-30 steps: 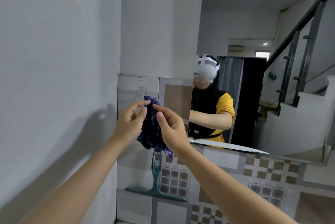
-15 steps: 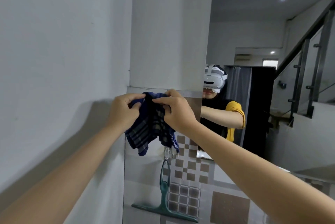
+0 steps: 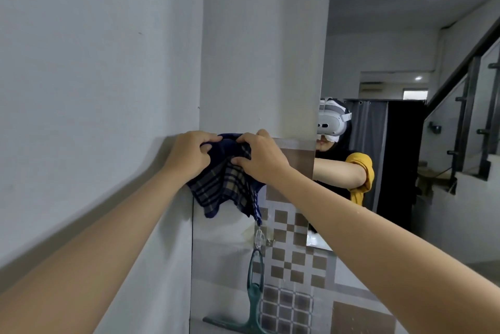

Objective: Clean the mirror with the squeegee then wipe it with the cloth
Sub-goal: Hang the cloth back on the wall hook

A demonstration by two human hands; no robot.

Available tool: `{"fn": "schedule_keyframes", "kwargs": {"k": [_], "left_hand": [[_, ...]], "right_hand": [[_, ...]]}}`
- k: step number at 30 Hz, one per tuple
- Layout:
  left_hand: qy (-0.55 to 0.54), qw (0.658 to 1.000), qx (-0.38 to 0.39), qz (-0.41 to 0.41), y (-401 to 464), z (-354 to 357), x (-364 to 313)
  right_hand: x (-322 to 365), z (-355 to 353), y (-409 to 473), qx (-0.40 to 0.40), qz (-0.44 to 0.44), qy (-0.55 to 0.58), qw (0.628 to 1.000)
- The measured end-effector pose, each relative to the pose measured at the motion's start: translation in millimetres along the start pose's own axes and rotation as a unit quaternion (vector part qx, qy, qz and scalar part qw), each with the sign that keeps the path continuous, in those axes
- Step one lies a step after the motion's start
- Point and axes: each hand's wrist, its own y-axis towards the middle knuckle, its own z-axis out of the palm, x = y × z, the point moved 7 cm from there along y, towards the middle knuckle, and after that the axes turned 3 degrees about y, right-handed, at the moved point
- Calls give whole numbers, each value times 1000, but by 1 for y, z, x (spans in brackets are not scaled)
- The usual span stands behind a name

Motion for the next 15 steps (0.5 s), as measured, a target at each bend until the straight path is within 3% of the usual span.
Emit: {"fn": "schedule_keyframes", "kwargs": {"k": [10, 13, 15], "left_hand": [[-65, 996, -34, -54, -23, 21, 20], [-87, 993, 11, -79, -27, 23, 18], [-106, 987, 53, -108, -31, 25, 15]], "right_hand": [[-9, 19, -25, -30, 77, 186, 979], [-20, 36, -23, -32, 205, 295, 933], [-27, 48, -24, -20, 299, 378, 876]]}}
